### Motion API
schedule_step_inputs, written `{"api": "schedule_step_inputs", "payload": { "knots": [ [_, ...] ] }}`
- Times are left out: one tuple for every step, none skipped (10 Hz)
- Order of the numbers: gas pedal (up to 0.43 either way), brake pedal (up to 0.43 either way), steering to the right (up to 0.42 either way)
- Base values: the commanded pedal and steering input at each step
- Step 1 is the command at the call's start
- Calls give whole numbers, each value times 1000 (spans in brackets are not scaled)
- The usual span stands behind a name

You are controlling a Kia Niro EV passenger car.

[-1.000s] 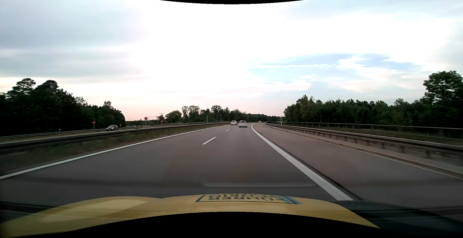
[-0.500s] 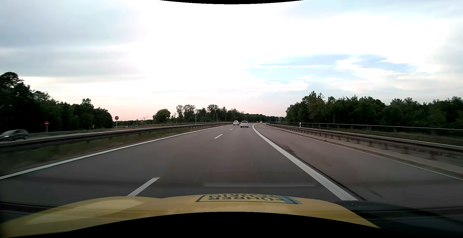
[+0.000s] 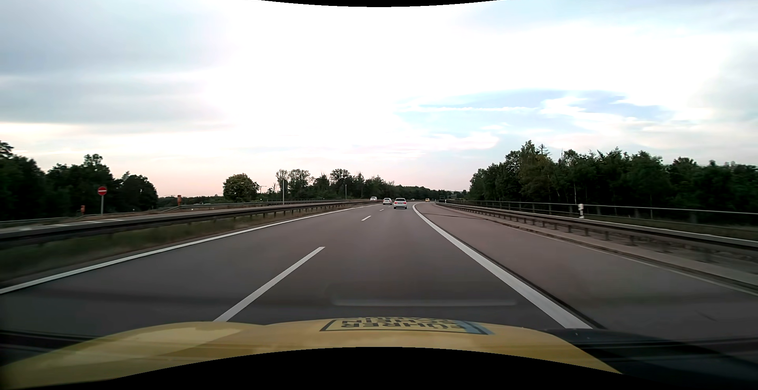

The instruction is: Follow the waypoints while adhering to traffic rules and regulations

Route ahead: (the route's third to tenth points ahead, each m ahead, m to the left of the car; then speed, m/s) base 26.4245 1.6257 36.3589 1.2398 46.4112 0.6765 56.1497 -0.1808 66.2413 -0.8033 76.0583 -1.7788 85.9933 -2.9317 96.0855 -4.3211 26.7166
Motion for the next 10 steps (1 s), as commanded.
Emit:
{"api": "schedule_step_inputs", "payload": {
  "knots": [
    [67,0,11],
    [47,0,11],
    [20,0,11],
    [0,0,10],
    [0,0,8],
    [0,0,8],
    [87,0,7],
    [98,0,5],
    [98,0,4],
    [98,0,4]
  ]
}}
